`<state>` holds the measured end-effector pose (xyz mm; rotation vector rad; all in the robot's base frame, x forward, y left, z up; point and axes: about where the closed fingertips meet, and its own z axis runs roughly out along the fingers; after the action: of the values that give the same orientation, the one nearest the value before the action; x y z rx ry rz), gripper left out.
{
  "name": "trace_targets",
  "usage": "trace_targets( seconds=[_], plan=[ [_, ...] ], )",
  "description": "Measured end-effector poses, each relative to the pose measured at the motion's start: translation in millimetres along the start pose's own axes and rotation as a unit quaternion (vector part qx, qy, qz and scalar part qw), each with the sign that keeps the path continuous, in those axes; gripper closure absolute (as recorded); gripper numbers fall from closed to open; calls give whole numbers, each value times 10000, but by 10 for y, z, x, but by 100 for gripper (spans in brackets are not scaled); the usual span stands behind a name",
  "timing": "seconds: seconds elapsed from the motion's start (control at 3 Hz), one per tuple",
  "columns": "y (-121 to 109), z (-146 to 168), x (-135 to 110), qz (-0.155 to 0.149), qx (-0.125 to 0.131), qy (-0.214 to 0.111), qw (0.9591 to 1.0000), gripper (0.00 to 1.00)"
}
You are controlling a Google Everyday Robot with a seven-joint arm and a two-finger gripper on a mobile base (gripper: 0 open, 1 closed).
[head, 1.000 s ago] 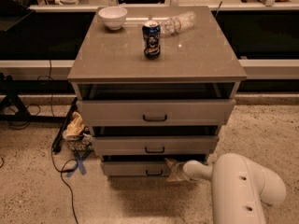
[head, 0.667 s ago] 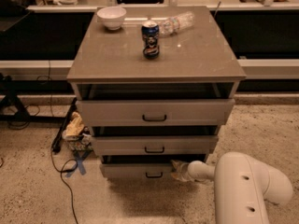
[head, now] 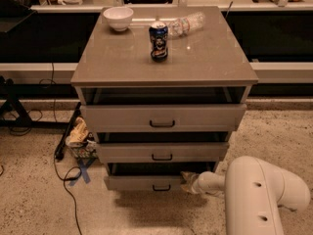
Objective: Open bottom drawer
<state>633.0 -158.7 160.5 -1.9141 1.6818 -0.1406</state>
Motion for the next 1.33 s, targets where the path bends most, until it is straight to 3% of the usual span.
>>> trace_targets(
  seconds=[0.33,1.0,1.33],
  plan=[
    [-1,-1,-2,0,0,-1,10000,100],
    [18,20,-27,-3,-17,-18,10000,59],
    [13,21,-40,11,8,-12,10000,27]
  ],
)
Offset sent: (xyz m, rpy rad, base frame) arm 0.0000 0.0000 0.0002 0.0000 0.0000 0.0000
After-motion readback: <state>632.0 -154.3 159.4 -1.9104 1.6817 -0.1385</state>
